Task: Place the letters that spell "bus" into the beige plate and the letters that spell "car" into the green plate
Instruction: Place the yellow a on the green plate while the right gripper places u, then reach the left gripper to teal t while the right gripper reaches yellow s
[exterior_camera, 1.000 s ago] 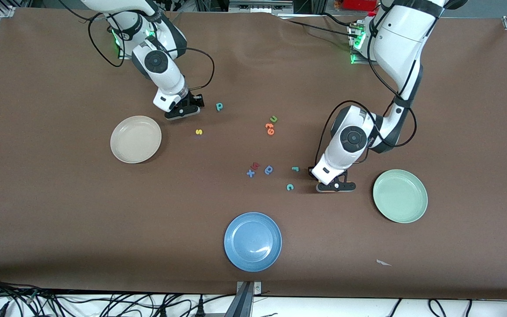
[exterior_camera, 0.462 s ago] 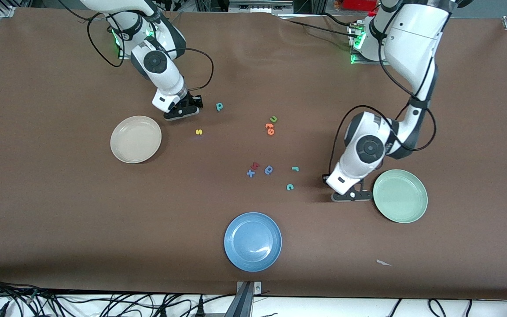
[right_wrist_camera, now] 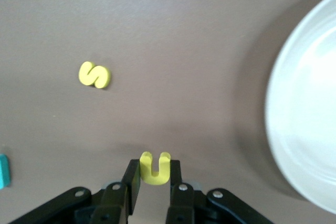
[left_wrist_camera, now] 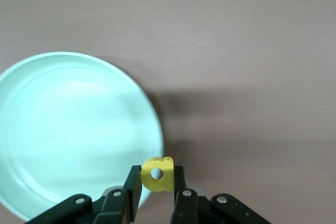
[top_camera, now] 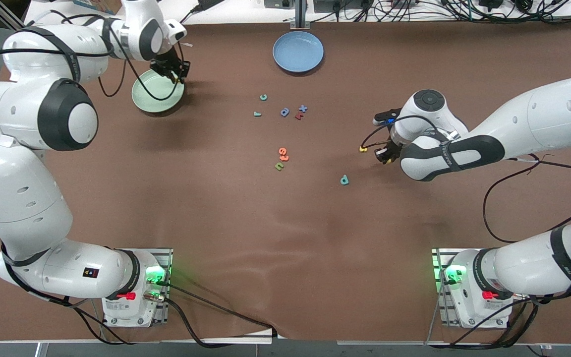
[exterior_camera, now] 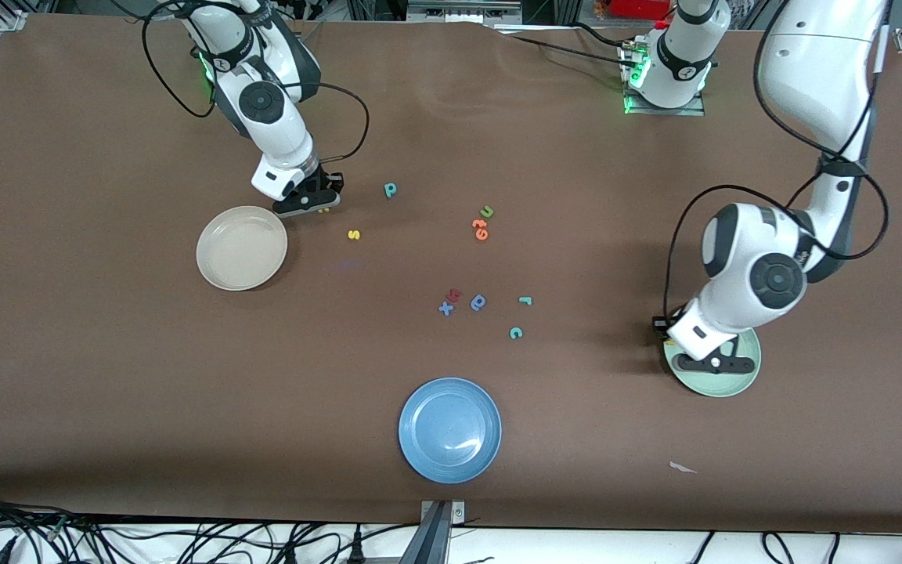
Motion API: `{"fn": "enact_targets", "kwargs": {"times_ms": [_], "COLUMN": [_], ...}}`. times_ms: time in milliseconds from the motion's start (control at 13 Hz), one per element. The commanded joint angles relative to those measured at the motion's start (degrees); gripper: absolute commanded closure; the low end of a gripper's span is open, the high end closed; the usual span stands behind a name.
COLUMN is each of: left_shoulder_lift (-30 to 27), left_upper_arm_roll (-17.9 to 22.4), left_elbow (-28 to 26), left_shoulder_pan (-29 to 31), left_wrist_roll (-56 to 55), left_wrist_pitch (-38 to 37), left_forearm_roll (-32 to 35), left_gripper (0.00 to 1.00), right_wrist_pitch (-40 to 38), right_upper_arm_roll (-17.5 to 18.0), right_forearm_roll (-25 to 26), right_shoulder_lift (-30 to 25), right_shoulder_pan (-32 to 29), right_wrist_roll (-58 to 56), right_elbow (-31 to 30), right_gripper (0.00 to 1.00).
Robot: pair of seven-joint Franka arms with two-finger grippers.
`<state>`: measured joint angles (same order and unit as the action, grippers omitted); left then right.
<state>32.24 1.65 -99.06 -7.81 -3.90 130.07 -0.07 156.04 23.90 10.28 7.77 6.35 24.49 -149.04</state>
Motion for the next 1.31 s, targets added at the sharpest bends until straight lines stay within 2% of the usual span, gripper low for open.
{"fn": "enact_targets", "kwargs": {"times_ms": [0,77,154,231,385,462,538,615,692,769,846,1077,1231], "left_shoulder_lift": [-1.21,-1.04,-0.86,-0.86,-0.95,-0.86,-0.68,-0.33,0.02,0.28,0.46,1.95,3.96], "left_upper_arm_roll": [-0.42,-0.42,-0.42,-0.60,-1.56,-1.83,-1.83,-1.91,-1.92,-1.92,-1.92,-3.67,-3.76], "left_elbow": [-1.22,-1.13,-0.96,-0.70,-0.43,-0.43,-0.43,-0.43,-0.43,-0.34,-0.26,0.62,0.71], "left_shoulder_pan": [4.28,6.12,6.83,6.93,4.83,2.30,-0.60,-3.07,-5.61,-8.34,-10.80,-15.38,-17.76], "left_wrist_roll": [6.25,8.71,11.34,12.58,10.16,4.05,-2.63,-7.57,-11.97,-16.62,-21.72,-31.15,-34.06], "left_wrist_pitch": [-0.52,-0.43,-0.35,-0.35,-0.43,-0.35,-0.35,-0.17,0.00,0.09,0.18,1.05,5.52], "left_forearm_roll": [1.39,1.48,1.92,3.05,2.54,2.45,2.45,2.36,2.27,2.18,2.18,0.78,0.43], "left_gripper": [0.70,0.60,0.44,0.00,0.00,0.00,0.00,0.00,0.00,0.00,0.00,0.00,0.00], "right_wrist_pitch": [-1.26,-1.52,-3.09,-4.24,-4.08,-4.25,-4.25,-4.25,-4.25,-4.25,-4.08,-4.25,-4.08], "right_upper_arm_roll": [0.27,0.27,0.27,-0.08,-4.27,-7.08,-8.42,-9.39,-9.66,-9.66,-9.66,-9.49,-8.27], "right_forearm_roll": [1.06,1.06,1.06,0.88,0.88,1.06,0.88,0.88,0.88,0.71,0.71,0.27,0.27], "right_shoulder_lift": [-2.40,-3.54,-4.51,-4.96,-4.96,-4.70,-4.44,-4.35,-4.08,-3.91,-3.82,-3.82,-2.25], "right_shoulder_pan": [-0.99,-1.86,-3.26,-5.01,-6.61,-6.70,-6.88,-6.88,-6.88,-6.88,-6.88,-6.88,-6.79], "right_wrist_roll": [-1.11,-2.85,-5.31,-8.73,-16.98,-21.02,-24.02,-25.36,-25.46,-24.68,-24.76,-24.41,-22.13], "right_elbow": [-0.64,-0.64,-0.64,-0.64,-0.29,0.67,1.55,1.82,1.74,1.74,1.74,1.82,2.87], "right_gripper": [0.72,0.72,0.72,0.72,0.72,0.72,0.71,0.66,0.44,0.09,0.01,0.00,0.00]}}
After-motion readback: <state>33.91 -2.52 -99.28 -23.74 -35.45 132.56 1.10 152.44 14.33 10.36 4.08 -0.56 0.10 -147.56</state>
